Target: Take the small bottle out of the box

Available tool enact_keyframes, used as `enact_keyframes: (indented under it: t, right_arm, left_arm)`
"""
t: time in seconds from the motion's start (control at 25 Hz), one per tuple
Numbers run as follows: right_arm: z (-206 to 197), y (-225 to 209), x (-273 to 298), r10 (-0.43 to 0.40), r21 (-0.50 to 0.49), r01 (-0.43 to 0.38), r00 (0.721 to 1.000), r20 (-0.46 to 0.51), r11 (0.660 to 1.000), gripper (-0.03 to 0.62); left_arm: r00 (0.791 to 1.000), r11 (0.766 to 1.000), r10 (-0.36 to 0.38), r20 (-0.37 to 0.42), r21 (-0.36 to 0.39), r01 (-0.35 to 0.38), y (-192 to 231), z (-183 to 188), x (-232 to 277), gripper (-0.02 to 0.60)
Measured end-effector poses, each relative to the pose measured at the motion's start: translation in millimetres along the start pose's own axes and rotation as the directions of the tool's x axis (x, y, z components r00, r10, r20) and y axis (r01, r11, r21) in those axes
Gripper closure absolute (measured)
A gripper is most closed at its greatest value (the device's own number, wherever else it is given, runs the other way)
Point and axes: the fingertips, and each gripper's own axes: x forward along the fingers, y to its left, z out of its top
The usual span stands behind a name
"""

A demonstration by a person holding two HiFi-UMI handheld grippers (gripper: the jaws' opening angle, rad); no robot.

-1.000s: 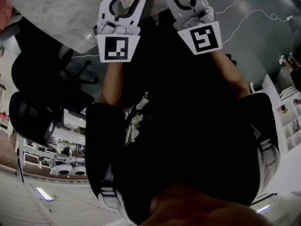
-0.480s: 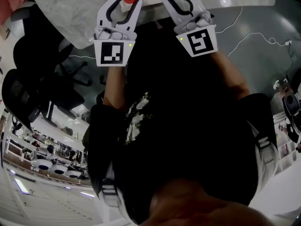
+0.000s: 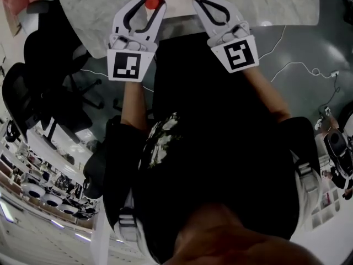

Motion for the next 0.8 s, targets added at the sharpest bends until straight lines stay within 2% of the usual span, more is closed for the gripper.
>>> enact_keyframes:
  t: [0.2,0.32,0.44,0.68,0.8]
  right_arm:
    - [14.8,-0.5,-0.6,0.020,-0.026,-0.020,1.000,0.003,0.999,0.599]
    - [34.9,0.7,-4.9,0.050,-0.035,-0.048,0.997,0.060,0.998,0.599]
    - [57.3,4.7,-14.1,0.076,-0.060,-0.070,0.991,0.107,0.996,0.599]
    - [78.5,-5.9,-18.4,0.064,-0.065,-0.055,0.987,0.146,0.996,0.599]
    - [91.4,-7.9,-17.5,0.051,-0.076,-0.038,0.983,0.178,0.996,0.599]
  left_arm:
    - [1.000,1.000,-0.008,0.006,-0.008,0.008,2.1,20.8,-12.8,0.430]
    - [1.000,1.000,-0.005,0.019,0.011,0.004,-0.9,36.0,-18.4,0.430]
    - [0.998,1.000,0.016,0.056,-0.004,-0.016,-1.5,54.1,-30.2,0.430]
    - [0.992,0.999,0.030,0.122,-0.014,-0.028,10.9,85.9,-47.3,0.430]
    - [0.992,0.999,0.040,0.123,-0.025,-0.038,18.9,97.0,-55.5,0.430]
